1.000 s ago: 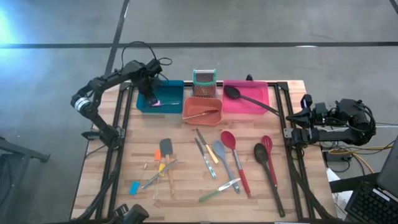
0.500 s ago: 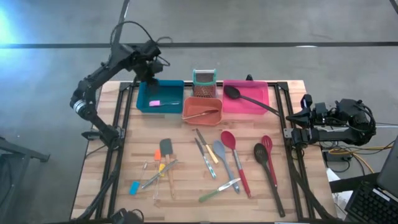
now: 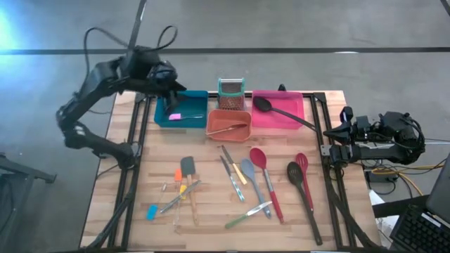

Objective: Pick & Place Kitchen Items
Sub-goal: Put the black slotted ladle scoop into the pink bin

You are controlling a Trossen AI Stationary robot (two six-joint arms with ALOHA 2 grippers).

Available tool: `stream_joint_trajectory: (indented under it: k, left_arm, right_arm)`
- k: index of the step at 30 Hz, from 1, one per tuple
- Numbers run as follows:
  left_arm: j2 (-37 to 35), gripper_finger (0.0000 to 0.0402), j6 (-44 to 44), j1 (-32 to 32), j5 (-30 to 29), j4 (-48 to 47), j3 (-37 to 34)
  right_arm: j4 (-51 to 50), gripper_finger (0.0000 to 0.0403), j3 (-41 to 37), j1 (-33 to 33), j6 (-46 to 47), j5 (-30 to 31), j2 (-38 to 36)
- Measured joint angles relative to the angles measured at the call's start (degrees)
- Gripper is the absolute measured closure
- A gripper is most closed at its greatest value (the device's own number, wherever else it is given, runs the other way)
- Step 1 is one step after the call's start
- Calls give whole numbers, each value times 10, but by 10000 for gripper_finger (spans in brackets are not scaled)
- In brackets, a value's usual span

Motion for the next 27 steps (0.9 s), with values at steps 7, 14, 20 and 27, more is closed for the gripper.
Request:
stream_joint_trajectory:
  k: [7, 14, 20, 27]
  left_arm:
    - [-48, 223, -24, -115, -34, 99, -11]
    - [-53, 223, -25, -206, -134, 162, -13]
    - [-62, 223, -10, -279, -139, 313, -101]
    - [-103, 223, -36, -325, -137, 443, -241]
  right_arm:
    - [0, 394, 0, 0, 0, 0, 0]
    - [0, 394, 0, 0, 0, 0, 0]
    - [0, 394, 0, 0, 0, 77, 0]
    - [0, 394, 0, 0, -4, 127, 0]
